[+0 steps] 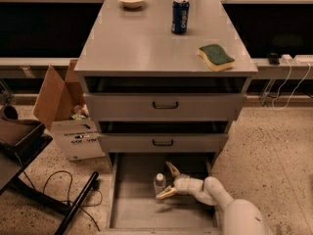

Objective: Place blue plastic bottle into bottom drawer

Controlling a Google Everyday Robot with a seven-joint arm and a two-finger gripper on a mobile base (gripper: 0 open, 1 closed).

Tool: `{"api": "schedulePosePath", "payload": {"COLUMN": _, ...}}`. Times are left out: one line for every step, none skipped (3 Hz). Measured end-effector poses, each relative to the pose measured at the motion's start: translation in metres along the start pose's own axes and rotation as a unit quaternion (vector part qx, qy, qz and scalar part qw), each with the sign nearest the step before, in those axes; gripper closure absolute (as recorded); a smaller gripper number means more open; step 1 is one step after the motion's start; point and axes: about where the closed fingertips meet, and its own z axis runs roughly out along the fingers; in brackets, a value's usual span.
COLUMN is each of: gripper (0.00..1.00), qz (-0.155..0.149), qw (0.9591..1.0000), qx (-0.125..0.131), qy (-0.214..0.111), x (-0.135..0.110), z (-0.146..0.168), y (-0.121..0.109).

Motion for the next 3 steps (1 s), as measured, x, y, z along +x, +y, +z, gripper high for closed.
{"api": "schedulePosePath", "payload": {"gripper": 0.0, "qz": -0.009, "qw": 0.9999, "qx": 0.001, "qy": 0.009, "x": -0.025, "z": -0.021, "y": 0.0}}
{"api": "schedulePosePath", "payload": {"gripper": 0.0, "qz": -0.063, "qw": 0.9942, "qx": 0.046, "qy": 0.074, "x": -0.083, "z": -0.098, "y": -0.024}}
{"api": "schedulePosePath", "payload": {"gripper": 0.0, "qz": -0.109, "qw": 0.9796, "qx": 0.092, "qy": 0.141, "x": -0.135, "z": -0.159, "y": -0.039}}
